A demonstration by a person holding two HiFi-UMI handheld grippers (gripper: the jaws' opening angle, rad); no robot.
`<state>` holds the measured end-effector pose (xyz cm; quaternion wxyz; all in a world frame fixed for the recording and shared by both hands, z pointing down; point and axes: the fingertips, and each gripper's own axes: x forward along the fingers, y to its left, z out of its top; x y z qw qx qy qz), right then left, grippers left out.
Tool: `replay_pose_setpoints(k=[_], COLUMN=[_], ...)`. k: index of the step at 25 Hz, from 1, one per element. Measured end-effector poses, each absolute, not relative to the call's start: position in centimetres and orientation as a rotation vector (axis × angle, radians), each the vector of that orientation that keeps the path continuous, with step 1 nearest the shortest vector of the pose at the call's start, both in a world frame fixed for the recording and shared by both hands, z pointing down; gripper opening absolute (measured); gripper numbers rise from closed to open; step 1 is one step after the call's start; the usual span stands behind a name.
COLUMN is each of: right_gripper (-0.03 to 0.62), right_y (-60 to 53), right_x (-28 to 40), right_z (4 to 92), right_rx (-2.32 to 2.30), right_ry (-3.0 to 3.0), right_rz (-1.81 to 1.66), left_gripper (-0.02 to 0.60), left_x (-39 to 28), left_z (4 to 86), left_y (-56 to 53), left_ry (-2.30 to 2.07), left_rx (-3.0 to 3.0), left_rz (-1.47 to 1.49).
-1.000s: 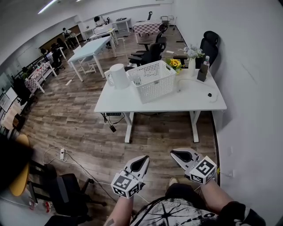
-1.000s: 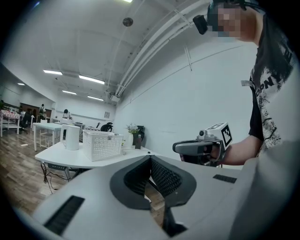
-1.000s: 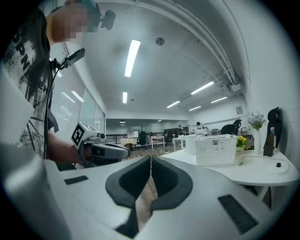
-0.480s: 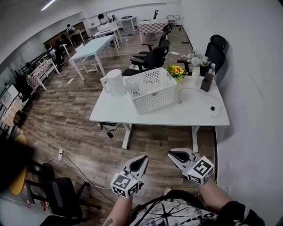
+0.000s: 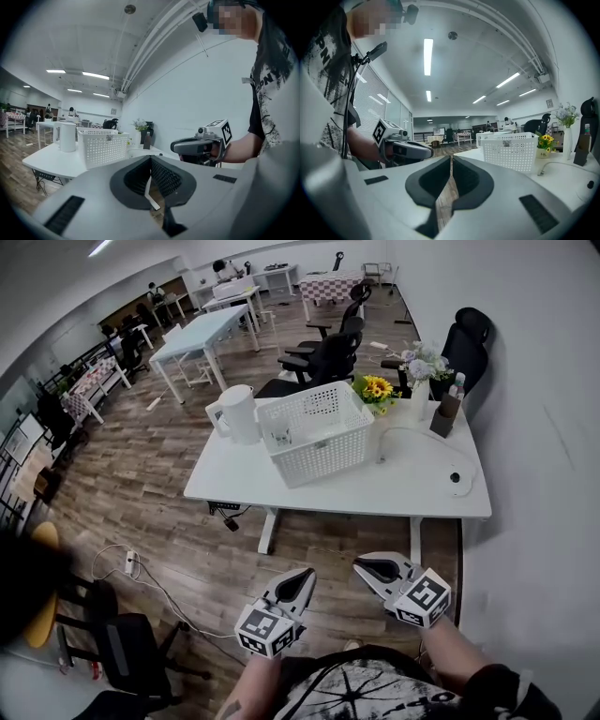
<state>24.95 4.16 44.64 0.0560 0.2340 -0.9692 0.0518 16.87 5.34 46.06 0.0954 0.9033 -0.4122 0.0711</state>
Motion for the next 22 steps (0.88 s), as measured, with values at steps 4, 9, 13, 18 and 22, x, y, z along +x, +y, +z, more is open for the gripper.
replay_pose_setpoints(k=[4, 9, 13, 18, 22], right_gripper=[0.023, 0.023, 0.023, 0.023, 0.023], right_y=[3.2, 2.1, 0.5, -2.0, -4.8], right_x=[25.2, 24.9, 24.4, 23.4, 22.0], right_z=[45.4, 46.5, 46.7, 46.6, 46.1], right_rx=[0.703, 0.69, 0.711, 0.752, 0.793], right_ry=[-2.942, -2.922, -2.912, -2.904, -2.893], right_rz=[0.188, 0.181, 0.181, 0.18, 0.149], left_gripper=[0.011, 0.011, 0.011, 0.009, 0.011], left_x=[17.2, 17.1, 16.6, 15.8, 14.5], left_z=[46.5, 47.0, 47.1, 47.1, 46.7], left_y=[4.5, 3.1, 1.3, -1.6, -4.5], left_ry=[-1.224, -1.219, -1.199, -1.158, -1.129], left_rx=[2.667, 2.662, 2.672, 2.696, 2.719], left_rz=[0.221, 0.228, 0.225, 0.218, 0.203])
